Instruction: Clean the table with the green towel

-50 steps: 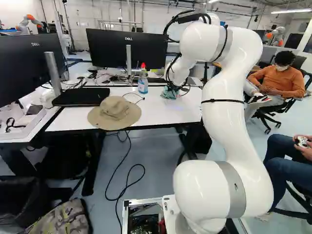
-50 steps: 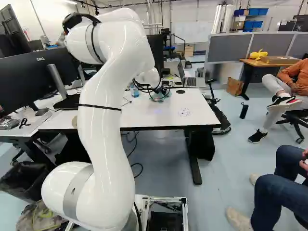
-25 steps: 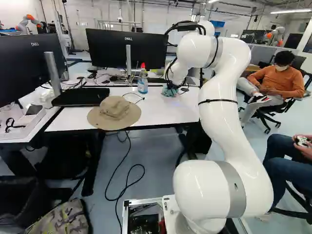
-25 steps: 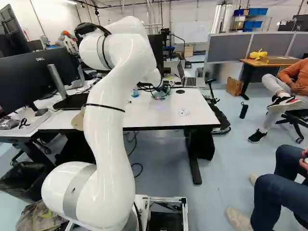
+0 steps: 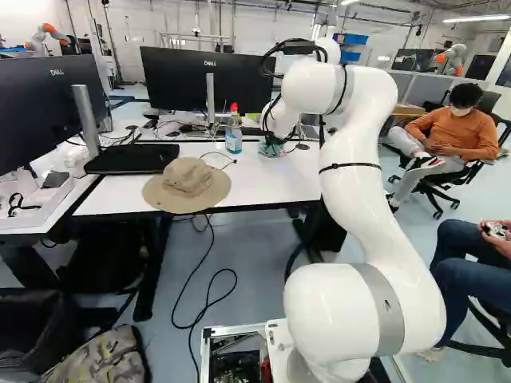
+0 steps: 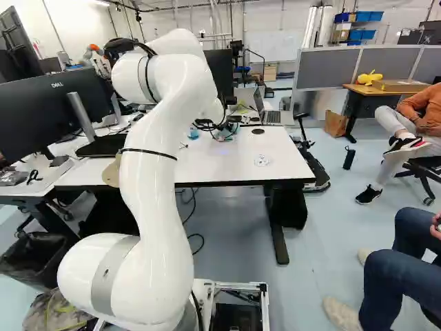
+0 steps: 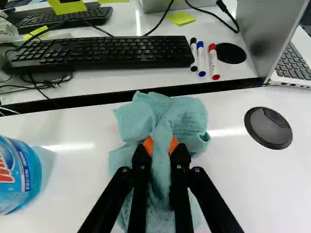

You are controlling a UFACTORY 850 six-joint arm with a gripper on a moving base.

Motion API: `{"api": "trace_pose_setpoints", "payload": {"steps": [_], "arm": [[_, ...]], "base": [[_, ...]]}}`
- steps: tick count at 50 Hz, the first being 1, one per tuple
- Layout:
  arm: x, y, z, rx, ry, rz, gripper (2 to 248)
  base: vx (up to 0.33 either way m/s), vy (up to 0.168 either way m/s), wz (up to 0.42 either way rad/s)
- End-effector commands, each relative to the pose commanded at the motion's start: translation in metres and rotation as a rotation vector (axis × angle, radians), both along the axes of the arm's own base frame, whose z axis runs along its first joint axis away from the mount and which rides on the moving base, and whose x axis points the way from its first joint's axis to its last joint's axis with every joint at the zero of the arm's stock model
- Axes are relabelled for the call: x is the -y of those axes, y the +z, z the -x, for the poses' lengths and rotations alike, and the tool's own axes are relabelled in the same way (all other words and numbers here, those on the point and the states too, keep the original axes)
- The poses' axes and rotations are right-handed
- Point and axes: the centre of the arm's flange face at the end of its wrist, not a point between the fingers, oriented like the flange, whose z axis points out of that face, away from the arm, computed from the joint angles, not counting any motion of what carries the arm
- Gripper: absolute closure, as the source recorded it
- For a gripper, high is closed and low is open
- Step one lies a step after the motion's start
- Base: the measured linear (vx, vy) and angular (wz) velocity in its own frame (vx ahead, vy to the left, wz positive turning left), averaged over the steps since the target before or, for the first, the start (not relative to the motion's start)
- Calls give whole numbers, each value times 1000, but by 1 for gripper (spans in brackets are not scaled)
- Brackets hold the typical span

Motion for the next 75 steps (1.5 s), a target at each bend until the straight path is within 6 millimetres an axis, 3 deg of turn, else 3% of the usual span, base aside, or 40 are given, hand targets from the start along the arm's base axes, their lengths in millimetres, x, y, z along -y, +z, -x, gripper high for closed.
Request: {"api": "trace_pose_setpoints", "payload": {"steps": [20, 44, 59, 75], "arm": [[-35, 1, 7, -9, 46, 0, 197], [-65, 6, 37, -42, 87, -1, 197], [-59, 10, 63, -67, 80, -2, 197], [-36, 12, 78, -79, 45, -4, 197]], "base": [[0, 0, 0], [0, 0, 0], [0, 0, 0], [0, 0, 0]]}}
